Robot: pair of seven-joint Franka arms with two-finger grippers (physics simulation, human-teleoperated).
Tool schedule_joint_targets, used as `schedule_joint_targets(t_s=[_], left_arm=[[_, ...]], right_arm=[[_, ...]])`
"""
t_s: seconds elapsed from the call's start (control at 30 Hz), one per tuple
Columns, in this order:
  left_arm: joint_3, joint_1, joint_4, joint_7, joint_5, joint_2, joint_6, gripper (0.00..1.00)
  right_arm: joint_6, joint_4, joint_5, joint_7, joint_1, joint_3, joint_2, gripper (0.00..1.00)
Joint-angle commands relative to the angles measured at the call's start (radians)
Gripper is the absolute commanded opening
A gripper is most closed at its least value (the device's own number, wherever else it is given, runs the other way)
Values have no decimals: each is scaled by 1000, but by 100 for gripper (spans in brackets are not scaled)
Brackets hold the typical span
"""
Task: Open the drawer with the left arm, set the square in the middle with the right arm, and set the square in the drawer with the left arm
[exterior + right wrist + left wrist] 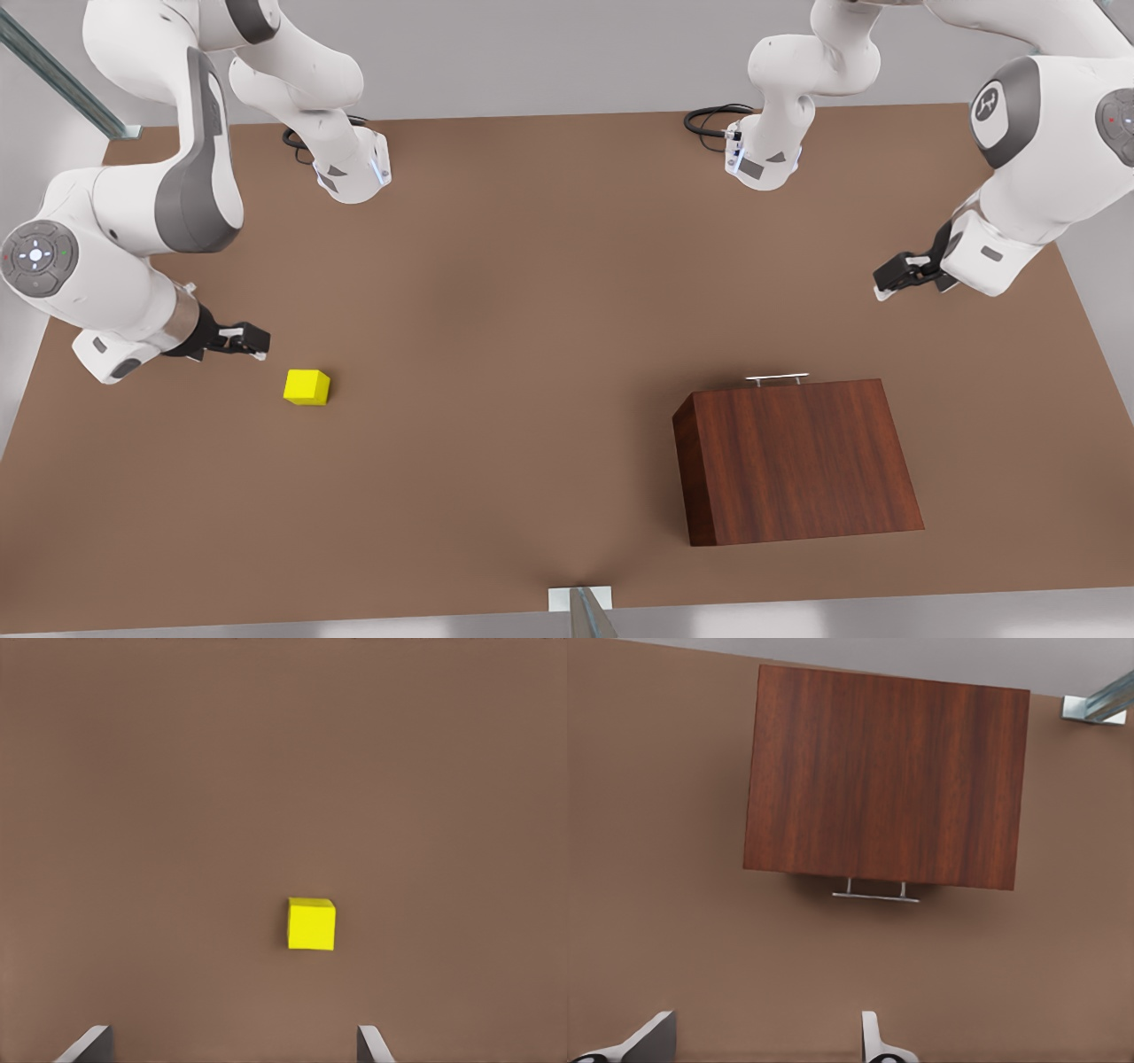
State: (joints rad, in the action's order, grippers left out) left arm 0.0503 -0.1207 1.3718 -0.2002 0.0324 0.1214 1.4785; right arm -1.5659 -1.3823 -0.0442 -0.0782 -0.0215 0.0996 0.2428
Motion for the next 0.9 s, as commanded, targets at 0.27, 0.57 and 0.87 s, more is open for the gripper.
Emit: schedule_joint_targets(t_s=[0.27,0.57,0.87], left_arm=[[-7,-59,776,-1246,4,-160,736,100],[-9,-77,1041,-1246,4,-157,1149,100],[-10,-116,1017,-1463,-5,-112,1204,100]], right_arm=[[-117,-135,-5,-2,11,8,-7,100],[-606,-693,3,-14,8,20,-105,100],[-726,-672,1,-12,-61,11,24,100]])
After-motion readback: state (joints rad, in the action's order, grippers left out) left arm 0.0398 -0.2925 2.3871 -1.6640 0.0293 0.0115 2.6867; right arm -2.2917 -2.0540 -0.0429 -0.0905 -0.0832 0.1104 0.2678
